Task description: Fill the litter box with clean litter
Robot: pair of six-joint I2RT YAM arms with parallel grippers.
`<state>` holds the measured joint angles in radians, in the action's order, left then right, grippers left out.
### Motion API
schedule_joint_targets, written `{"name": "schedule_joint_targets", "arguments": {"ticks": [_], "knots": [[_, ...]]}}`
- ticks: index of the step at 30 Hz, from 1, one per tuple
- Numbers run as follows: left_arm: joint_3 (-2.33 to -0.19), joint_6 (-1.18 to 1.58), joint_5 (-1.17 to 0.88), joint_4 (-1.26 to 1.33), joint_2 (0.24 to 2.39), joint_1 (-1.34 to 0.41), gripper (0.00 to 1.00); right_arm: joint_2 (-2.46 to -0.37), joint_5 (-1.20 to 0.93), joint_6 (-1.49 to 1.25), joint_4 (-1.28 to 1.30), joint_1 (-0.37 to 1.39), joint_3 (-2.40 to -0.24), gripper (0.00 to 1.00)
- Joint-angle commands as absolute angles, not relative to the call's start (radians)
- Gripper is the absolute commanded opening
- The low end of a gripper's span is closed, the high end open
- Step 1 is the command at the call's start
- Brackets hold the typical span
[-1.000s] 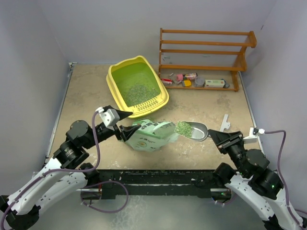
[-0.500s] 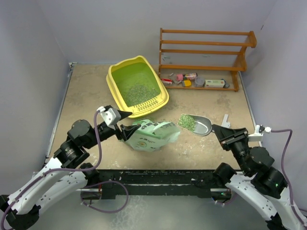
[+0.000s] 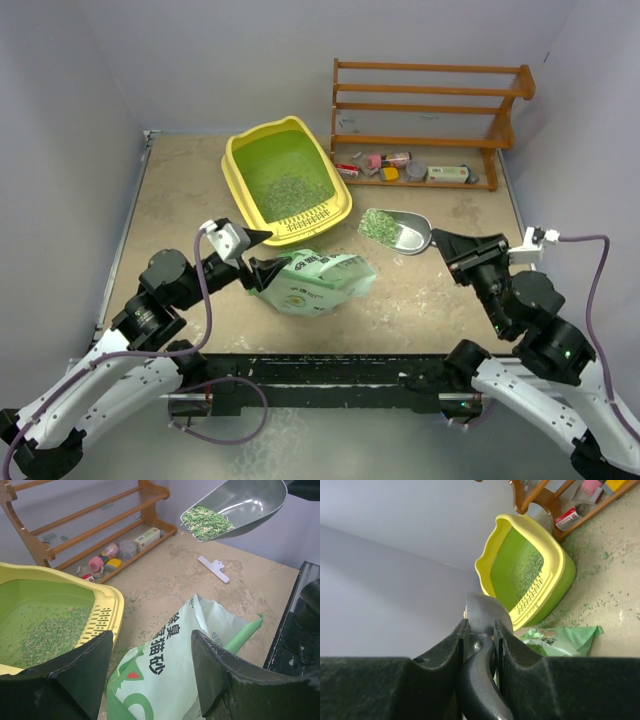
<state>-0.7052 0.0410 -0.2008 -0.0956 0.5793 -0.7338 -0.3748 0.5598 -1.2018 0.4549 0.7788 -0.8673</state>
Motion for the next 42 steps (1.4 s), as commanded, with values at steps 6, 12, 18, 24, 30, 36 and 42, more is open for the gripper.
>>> {"name": "schedule_joint_targets", "arguments": {"ticks": [6,12,18,24,30,36,42], "knots": [[-0.727,0.046,-0.21,-0.069,0.572,-0.708,0.68,-0.584,0.563,-1.127,0.224,0.784,-1.04,0.0],[-0.726,0.052,-0.218,-0.064,0.565,-0.694,0.68,-0.695,0.554,-1.107,0.168,0.784,-1.104,0.0],[-0.727,0.06,-0.235,-0.061,0.565,-0.684,0.68,-0.794,0.553,-1.103,0.103,0.778,-1.125,0.0],[-0.726,0.064,-0.241,-0.057,0.557,-0.673,0.68,-0.906,0.467,-1.12,0.065,0.704,-1.169,0.0],[-0.727,0.067,-0.26,-0.054,0.561,-0.661,0.68,-1.062,0.227,-1.175,0.016,0.538,-1.235,0.0],[-0.727,0.067,-0.267,-0.053,0.56,-0.653,0.68,-1.288,0.034,-1.114,0.021,0.472,-1.417,0.0],[-0.727,0.07,-0.28,-0.051,0.563,-0.646,0.68,-1.47,-0.034,-1.036,0.068,0.458,-1.606,0.0]]}}
